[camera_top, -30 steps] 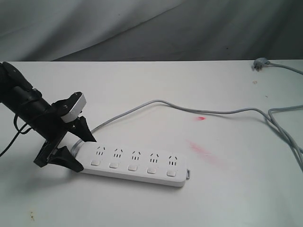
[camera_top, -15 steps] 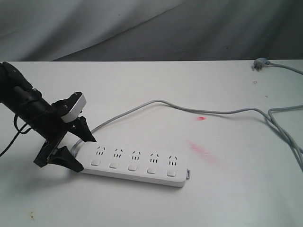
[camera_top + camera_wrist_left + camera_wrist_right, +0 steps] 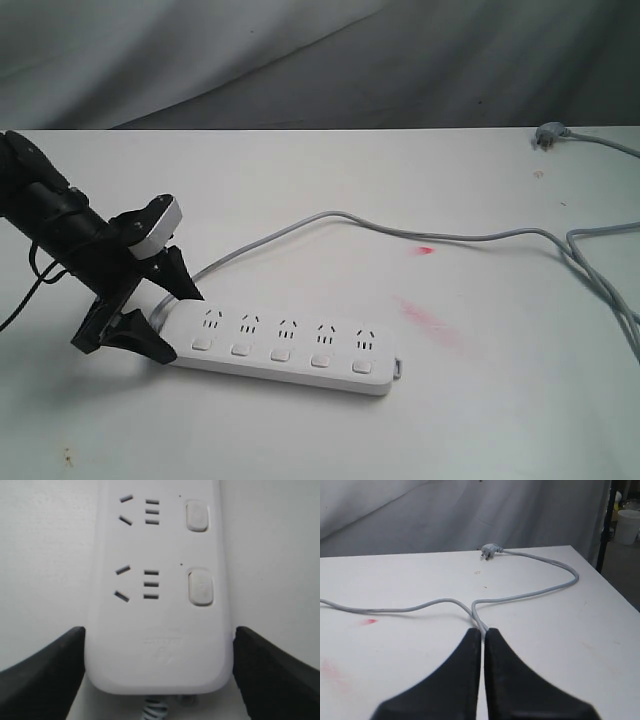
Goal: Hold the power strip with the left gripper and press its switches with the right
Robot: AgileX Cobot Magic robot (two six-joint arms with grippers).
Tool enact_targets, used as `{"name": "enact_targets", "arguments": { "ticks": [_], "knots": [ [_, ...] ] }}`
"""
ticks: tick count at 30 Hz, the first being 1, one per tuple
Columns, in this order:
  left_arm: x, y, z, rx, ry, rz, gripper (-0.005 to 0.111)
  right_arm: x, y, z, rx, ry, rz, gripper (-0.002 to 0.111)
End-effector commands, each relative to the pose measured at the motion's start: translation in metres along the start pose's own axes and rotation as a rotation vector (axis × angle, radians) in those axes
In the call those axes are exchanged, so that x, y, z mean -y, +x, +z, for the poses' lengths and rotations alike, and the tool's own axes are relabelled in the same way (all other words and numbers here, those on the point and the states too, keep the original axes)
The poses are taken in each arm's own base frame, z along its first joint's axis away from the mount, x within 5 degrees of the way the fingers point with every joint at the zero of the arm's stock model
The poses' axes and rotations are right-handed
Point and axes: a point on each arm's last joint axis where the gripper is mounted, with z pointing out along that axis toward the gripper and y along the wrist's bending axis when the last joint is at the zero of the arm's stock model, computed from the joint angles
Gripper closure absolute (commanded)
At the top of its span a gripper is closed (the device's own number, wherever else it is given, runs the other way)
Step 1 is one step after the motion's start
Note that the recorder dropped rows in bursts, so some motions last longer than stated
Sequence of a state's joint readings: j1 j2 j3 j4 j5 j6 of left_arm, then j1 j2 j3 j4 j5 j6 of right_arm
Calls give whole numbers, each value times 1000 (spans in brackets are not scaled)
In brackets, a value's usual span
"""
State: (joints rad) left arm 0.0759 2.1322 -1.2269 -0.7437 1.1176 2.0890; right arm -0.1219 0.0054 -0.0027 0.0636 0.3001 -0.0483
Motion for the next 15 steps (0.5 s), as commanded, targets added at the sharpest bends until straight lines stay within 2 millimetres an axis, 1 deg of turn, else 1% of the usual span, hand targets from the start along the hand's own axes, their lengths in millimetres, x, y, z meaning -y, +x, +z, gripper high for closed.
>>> {"name": "enact_targets", "arguments": {
  "ticks": [1, 3, 6, 10, 12, 13, 14, 15],
  "knots": [
    [-1, -3, 0, 5, -2, 11, 71, 1, -17, -2, 195, 11, 33, 105],
    [-1, -3, 0, 5, -2, 11, 71, 2, -29, -5, 334, 11, 84, 105],
    [-1, -3, 0, 5, -2, 11, 71, 4, -42, -11, 495, 22, 92, 105],
    [-1, -3, 0, 5, -2, 11, 71, 5, -50, -16, 595, 30, 92, 105],
    [-1, -3, 0, 5, -2, 11, 71, 6, -55, -19, 662, 19, 146, 105],
    [-1, -3, 0, 5, -2, 11, 71, 7, -57, -21, 701, -9, 258, 105],
    [-1, -3, 0, 5, -2, 11, 71, 9, -60, -24, 744, -63, 454, 105],
    [-1, -3, 0, 5, -2, 11, 71, 10, -62, -26, 784, -121, 602, 105]
  ]
}}
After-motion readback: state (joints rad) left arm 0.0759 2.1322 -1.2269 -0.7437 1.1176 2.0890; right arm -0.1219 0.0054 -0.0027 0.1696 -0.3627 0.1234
